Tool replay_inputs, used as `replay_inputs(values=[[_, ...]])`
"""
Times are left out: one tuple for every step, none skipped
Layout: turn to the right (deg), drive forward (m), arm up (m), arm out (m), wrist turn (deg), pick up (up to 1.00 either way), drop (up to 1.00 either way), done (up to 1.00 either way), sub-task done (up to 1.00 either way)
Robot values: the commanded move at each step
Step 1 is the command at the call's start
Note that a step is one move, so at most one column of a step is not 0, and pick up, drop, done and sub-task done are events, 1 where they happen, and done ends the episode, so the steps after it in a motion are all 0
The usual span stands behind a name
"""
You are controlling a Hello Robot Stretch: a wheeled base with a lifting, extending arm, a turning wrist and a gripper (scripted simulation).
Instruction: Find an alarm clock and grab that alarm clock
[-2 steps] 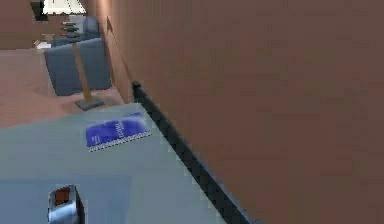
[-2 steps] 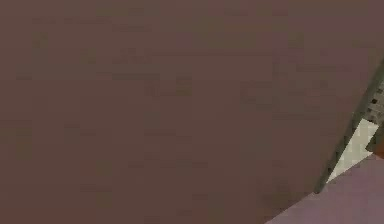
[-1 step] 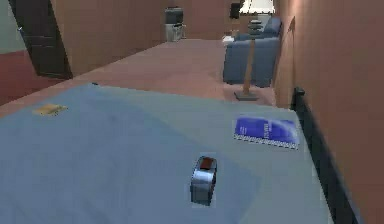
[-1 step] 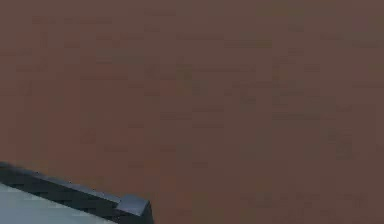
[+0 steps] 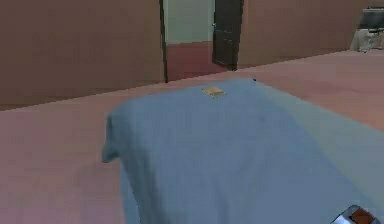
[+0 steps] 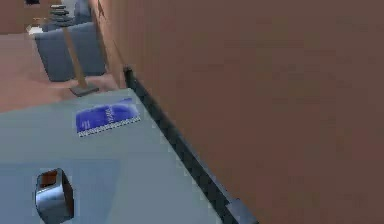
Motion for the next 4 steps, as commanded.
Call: replay_inputs(values=[[-36.0, 0.00, 0.00, 0.00, 0.0, 0.00, 0.00, 0.00, 0.00], [0.0, 0.00, 0.50, 0.00, 0.0, 0.00, 0.00, 0.00, 0.00], [0.0, 0.00, 0.30, 0.00, 0.0, 0.00, 0.00, 0.00, 0.00], [0.0, 0.00, 0.00, 0.28, 0.0, 0.00, 0.00, 0.00, 0.00]])
